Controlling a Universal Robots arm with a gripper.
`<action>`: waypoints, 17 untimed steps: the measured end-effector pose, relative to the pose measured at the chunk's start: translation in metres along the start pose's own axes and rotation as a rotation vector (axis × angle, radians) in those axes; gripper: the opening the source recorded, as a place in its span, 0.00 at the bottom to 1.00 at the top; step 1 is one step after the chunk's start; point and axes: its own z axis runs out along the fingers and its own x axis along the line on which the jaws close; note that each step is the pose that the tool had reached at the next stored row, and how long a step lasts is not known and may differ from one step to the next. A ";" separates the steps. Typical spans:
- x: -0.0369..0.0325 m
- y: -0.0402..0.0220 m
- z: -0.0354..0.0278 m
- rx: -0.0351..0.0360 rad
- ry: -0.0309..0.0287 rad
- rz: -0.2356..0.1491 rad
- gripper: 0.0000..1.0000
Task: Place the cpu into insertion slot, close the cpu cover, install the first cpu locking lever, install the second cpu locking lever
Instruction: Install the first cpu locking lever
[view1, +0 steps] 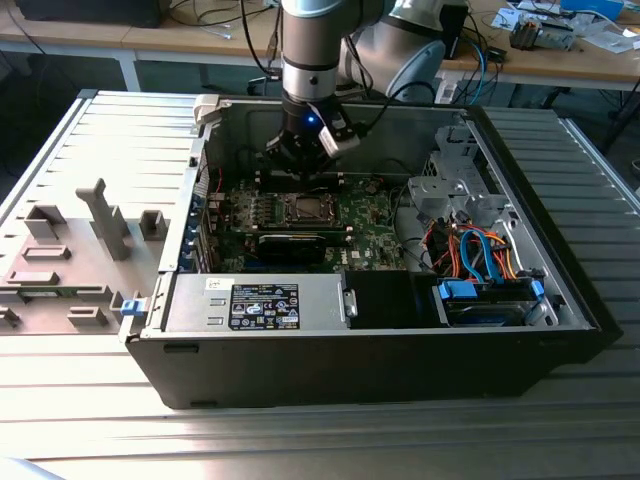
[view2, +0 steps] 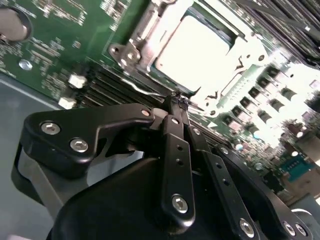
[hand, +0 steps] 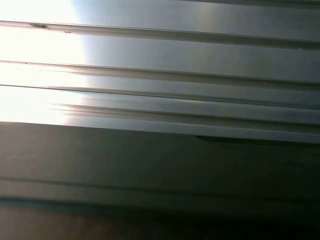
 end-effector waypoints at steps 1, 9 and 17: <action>-0.0022 -0.0002 0.0003 0.0000 0.0000 0.000 0.11; -0.0183 -0.0014 0.0030 0.0001 0.0000 0.000 0.11; -0.0281 -0.0021 0.0063 0.0001 0.0001 0.000 0.11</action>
